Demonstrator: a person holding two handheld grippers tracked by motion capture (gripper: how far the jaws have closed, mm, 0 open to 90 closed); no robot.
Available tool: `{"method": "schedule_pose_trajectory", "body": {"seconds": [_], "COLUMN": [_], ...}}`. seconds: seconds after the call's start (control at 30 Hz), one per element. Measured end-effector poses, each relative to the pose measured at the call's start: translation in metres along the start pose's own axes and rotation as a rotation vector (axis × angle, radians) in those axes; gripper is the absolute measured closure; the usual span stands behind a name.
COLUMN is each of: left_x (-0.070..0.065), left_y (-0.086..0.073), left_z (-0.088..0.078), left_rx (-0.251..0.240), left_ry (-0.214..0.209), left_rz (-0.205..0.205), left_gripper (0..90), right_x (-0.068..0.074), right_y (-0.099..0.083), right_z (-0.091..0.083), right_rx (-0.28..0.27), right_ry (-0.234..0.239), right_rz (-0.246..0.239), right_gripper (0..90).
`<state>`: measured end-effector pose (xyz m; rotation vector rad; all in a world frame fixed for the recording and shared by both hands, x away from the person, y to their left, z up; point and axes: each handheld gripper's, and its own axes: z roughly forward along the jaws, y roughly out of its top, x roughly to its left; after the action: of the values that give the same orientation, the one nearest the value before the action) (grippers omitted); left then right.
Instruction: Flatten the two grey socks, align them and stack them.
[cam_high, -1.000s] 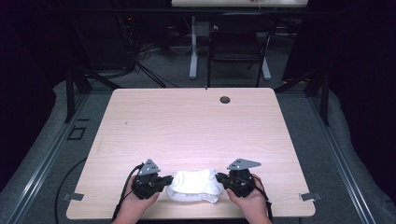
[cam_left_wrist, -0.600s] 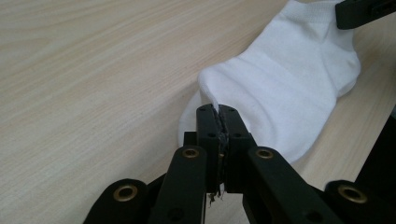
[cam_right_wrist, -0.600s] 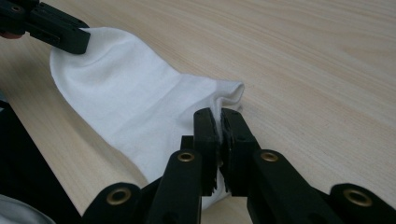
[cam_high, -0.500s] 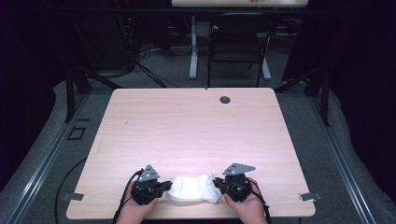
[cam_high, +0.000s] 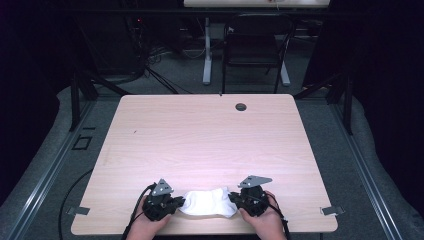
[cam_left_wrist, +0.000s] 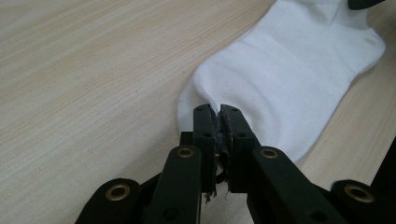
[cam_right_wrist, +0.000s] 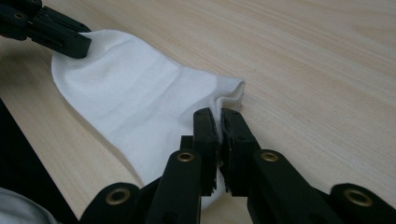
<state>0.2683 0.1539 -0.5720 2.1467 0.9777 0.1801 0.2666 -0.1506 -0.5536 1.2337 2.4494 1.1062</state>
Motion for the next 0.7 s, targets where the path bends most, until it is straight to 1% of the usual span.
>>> {"method": "schedule_pose_trajectory", "body": {"seconds": [0.03, 0.1, 0.2, 0.23, 0.27, 0.3, 0.33, 0.37, 0.4, 0.43, 0.47, 0.5, 0.53, 0.57, 0.63, 0.67, 0.7], "left_x": [0.000, 0.000, 0.001, 0.002, 0.002, 0.002, 0.002, 0.002, 0.002, 0.002, 0.002, 0.001, 0.001, 0.001, -0.001, -0.003, -0.004], "left_y": [0.000, 0.000, -0.001, -0.001, -0.001, 0.000, 0.001, 0.001, 0.002, 0.002, 0.003, 0.005, 0.005, 0.006, 0.007, 0.007, 0.008], "left_z": [0.000, 0.000, 0.001, 0.000, 0.000, -0.001, -0.004, -0.004, -0.008, -0.008, -0.010, -0.013, -0.013, -0.014, -0.015, -0.015, -0.014], "left_rx": [0.000, -0.001, -0.001, -0.003, -0.003, -0.014, -0.025, -0.025, -0.040, -0.040, -0.051, -0.068, -0.068, -0.074, -0.081, -0.082, -0.082], "left_ry": [0.002, 0.002, 0.000, 0.000, 0.000, 0.001, 0.004, 0.004, 0.013, 0.013, 0.012, 0.007, 0.007, 0.004, -0.003, -0.008, -0.015], "left_rz": [0.001, 0.001, -0.003, -0.005, -0.005, -0.006, -0.010, -0.010, -0.012, -0.012, -0.012, -0.018, -0.018, -0.008, 0.004, -0.003, 0.011], "left_gripper": [85.4, 85.1, 83.7, 81.4, 80.1, 80.1, 75.5, 74.1, 72.2, 71.0, 71.0, 69.3, 69.0, 69.0, 67.0, 67.0, 66.6], "right_x": [0.000, 0.001, 0.000, -0.001, -0.001, -0.001, -0.002, -0.002, -0.003, -0.003, -0.004, -0.003, -0.003, -0.002, 0.004, 0.004, 0.006], "right_y": [0.000, 0.000, -0.001, -0.002, -0.002, -0.002, -0.001, -0.001, 0.000, 0.000, 0.000, 0.001, 0.001, 0.002, 0.003, 0.003, 0.003], "right_z": [0.000, 0.000, 0.003, 0.003, 0.003, 0.002, 0.000, 0.000, -0.002, -0.002, -0.004, -0.006, -0.006, -0.007, -0.007, -0.007, -0.007], "right_rx": [0.006, 0.015, 0.019, 0.026, 0.026, 0.022, -0.001, -0.001, -0.011, -0.011, -0.013, -0.032, -0.032, -0.042, -0.049, -0.049, -0.051], "right_ry": [0.007, 0.001, 0.005, 0.003, 0.003, 0.004, 0.005, 0.005, 0.000, 0.000, -0.001, -0.004, -0.004, 0.000, 0.013, 0.013, 0.014], "right_rz": [-0.001, -0.003, 0.002, 0.003, 0.003, 0.007, 0.011, 0.011, 0.013, 0.013, 0.008, 0.010, 0.010, 0.008, -0.019, -0.019, -0.028], "right_gripper": [85.5, 85.2, 83.8, 81.4, 81.4, 79.3, 75.1, 75.1, 73.1, 73.1, 72.8, 73.2, 73.2, 73.9, 77.8, 77.8, 78.9]}}
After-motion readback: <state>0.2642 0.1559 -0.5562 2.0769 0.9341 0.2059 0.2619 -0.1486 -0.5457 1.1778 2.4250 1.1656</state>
